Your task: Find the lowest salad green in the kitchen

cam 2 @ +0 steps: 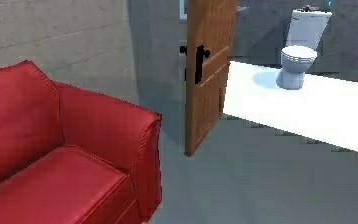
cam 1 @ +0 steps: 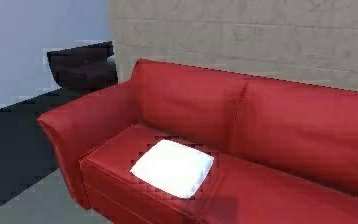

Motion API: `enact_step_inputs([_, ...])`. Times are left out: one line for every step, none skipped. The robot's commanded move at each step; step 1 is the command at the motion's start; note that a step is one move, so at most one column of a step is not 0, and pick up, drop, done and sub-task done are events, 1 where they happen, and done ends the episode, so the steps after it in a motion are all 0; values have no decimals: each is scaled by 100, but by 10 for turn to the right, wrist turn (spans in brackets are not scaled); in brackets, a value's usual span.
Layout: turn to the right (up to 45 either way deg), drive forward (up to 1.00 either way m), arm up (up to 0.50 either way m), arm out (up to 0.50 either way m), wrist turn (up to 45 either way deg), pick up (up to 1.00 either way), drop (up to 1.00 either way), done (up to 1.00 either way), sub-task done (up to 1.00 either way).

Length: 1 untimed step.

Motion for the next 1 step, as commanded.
enact_step_inputs([-450, 0, 0, 0, 0, 0, 0, 0, 0])
